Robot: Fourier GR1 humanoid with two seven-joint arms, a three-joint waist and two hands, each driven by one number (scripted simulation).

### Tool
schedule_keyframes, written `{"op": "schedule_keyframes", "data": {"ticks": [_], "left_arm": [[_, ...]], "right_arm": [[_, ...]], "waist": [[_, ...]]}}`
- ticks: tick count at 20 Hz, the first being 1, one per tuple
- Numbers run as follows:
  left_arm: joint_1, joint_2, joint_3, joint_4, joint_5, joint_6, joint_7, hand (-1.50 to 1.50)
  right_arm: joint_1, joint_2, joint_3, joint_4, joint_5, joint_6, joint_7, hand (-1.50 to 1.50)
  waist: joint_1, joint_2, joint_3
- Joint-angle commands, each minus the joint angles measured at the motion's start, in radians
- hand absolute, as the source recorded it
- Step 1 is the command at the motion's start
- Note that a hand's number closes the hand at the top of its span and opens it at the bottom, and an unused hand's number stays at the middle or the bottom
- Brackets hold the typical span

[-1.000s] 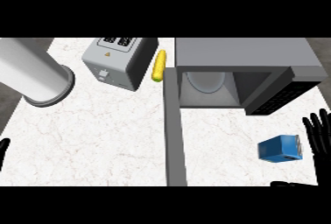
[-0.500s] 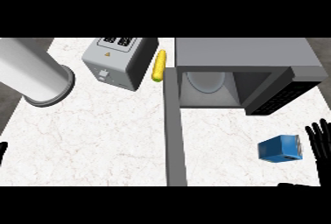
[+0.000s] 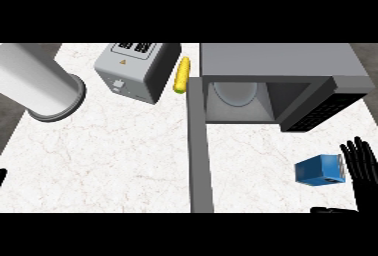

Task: Pick up the milk, place it into the microwave and close the microwave

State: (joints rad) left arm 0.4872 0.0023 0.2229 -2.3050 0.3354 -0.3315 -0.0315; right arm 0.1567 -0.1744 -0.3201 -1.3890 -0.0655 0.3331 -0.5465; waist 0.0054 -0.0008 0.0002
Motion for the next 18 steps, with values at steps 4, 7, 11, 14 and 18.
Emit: {"op": "schedule_keyframes", "data": {"ticks": [4,7,11,14,18], "left_arm": [[-0.017,-0.002,0.021,0.049,-0.002,-0.02,-0.041,-1.5],[-0.032,0.006,0.054,-0.002,0.058,-0.017,0.053,-1.5],[0.028,-0.002,0.0,-0.025,-0.008,-0.009,-0.014,-1.5],[0.006,-0.002,0.039,0.029,0.0,-0.037,-0.028,-1.5],[0.031,-0.002,-0.003,0.016,-0.012,-0.026,-0.042,-1.5]], "right_arm": [[-0.114,-0.034,-0.026,0.228,0.041,-0.022,-0.114,-1.5],[-0.183,-0.022,-0.023,0.292,0.08,-0.109,-0.102,-1.5],[-0.227,-0.047,-0.057,0.433,0.135,-0.212,-0.169,-1.5],[-0.242,-0.108,-0.096,0.531,0.114,-0.186,-0.217,-1.5],[-0.349,-0.148,-0.101,0.784,0.13,-0.159,-0.358,-1.5]], "waist": [[0.0,0.0,0.0],[0.002,0.001,0.0],[0.007,0.001,0.0],[0.003,0.001,0.0],[0.008,0.002,0.001]]}}
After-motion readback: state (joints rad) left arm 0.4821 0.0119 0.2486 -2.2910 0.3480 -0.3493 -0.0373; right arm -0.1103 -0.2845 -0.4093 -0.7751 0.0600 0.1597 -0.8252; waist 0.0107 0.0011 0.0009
